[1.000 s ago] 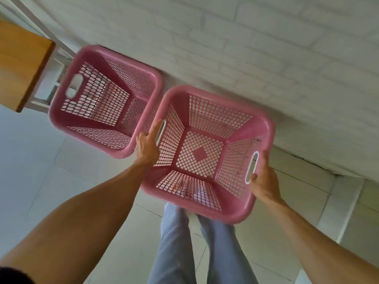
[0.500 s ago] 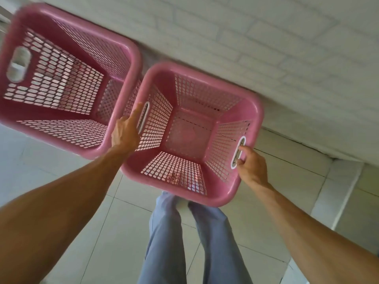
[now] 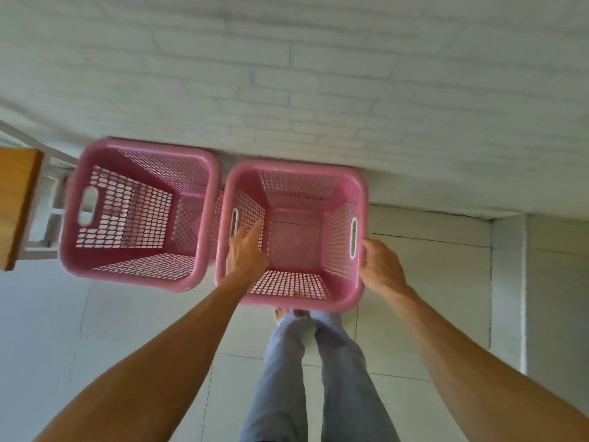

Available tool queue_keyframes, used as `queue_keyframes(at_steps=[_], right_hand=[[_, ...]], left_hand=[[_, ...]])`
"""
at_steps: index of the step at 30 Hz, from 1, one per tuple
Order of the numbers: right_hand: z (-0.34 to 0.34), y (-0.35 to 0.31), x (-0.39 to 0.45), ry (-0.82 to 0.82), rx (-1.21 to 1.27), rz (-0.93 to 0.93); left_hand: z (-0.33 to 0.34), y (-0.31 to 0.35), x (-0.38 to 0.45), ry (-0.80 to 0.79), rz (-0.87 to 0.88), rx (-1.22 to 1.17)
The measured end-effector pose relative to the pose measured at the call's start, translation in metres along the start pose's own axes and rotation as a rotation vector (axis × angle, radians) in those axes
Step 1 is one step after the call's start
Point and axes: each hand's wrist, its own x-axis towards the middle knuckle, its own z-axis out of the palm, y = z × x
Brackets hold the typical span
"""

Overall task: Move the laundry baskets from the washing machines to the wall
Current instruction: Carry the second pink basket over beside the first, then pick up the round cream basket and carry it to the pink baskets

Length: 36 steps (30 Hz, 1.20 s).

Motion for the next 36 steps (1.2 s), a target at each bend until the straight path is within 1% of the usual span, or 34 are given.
queue_keyframes(at_steps=[3,6,9,11,14,17,21,24,28,32,36], right_hand=[[-0.012,0.0,-0.053,0.019,0.088,0.037],[-0.028,0.005,-0.109,0.029,0.199,0.082],[-0.032,0.029,-0.155,0.033,0.263,0.196],[-0.03,0.056,-0.183,0.063,0.315,0.302],[-0.024,0.101,-0.231,0.139,0.417,0.414],[-0.013,0.153,-0.281,0.21,0.517,0.527],[0.008,0.226,-0.354,0.29,0.628,0.675],[0.022,0.284,-0.408,0.322,0.675,0.77],[0.041,0.352,-0.473,0.382,0.732,0.884],[0.062,0.399,-0.529,0.447,0.792,0.993],[0.082,0.433,-0.575,0.513,0.889,1.122]], left_hand=[[-0.006,0.047,-0.044,-0.098,0.093,0.0],[0.002,0.085,-0.083,-0.18,0.269,0.024],[0.019,0.123,-0.116,-0.266,0.377,-0.009],[0.033,0.149,-0.139,-0.347,0.439,0.029],[0.063,0.183,-0.175,-0.449,0.53,0.173],[0.096,0.221,-0.217,-0.558,0.677,0.285],[0.143,0.278,-0.288,-0.604,0.835,0.363],[0.186,0.319,-0.352,-0.669,0.949,0.405],[0.242,0.359,-0.426,-0.746,1.075,0.486],[0.284,0.39,-0.489,-0.81,1.186,0.571],[0.321,0.409,-0.54,-0.89,1.24,0.661]])
